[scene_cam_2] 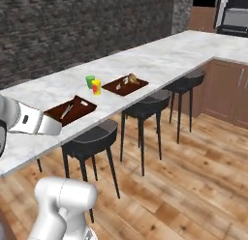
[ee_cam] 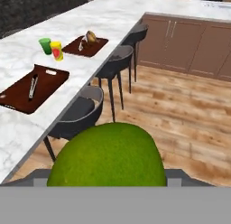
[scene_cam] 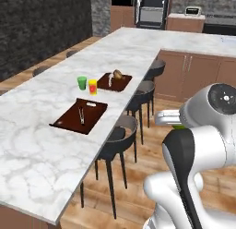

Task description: Gather the mushroom and lime from the fridge and place them on a tray on the dining counter. Then gather the chicken drumsticks from the fridge and place them on the other tray.

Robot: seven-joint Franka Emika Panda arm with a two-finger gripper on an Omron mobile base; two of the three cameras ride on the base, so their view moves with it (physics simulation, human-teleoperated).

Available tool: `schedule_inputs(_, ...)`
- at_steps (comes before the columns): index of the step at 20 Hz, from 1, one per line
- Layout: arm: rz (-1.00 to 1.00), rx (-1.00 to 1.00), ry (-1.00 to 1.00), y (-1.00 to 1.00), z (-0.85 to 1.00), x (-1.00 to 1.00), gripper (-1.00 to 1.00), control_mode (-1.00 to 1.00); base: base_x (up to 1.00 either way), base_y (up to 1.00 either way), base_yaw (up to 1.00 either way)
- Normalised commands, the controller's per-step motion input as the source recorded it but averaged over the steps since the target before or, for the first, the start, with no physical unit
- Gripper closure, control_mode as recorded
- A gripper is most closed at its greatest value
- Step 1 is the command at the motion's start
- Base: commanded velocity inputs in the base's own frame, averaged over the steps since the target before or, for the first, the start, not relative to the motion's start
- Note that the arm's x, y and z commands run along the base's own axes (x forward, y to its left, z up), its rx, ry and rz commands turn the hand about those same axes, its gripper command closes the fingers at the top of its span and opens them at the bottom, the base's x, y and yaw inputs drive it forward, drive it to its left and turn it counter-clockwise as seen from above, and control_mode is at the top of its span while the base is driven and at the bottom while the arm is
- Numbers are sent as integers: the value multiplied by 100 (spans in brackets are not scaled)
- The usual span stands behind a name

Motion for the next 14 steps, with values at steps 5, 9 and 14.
schedule_inputs(5, 0, 0, 0, 0, 0, 0, 100, 100, 4, -25, 46)
schedule_inputs(9, 0, 0, 0, 0, 0, 0, 100, 100, 19, -30, 44)
schedule_inputs(14, 0, 0, 0, 0, 0, 0, 100, 100, 30, -31, 44)
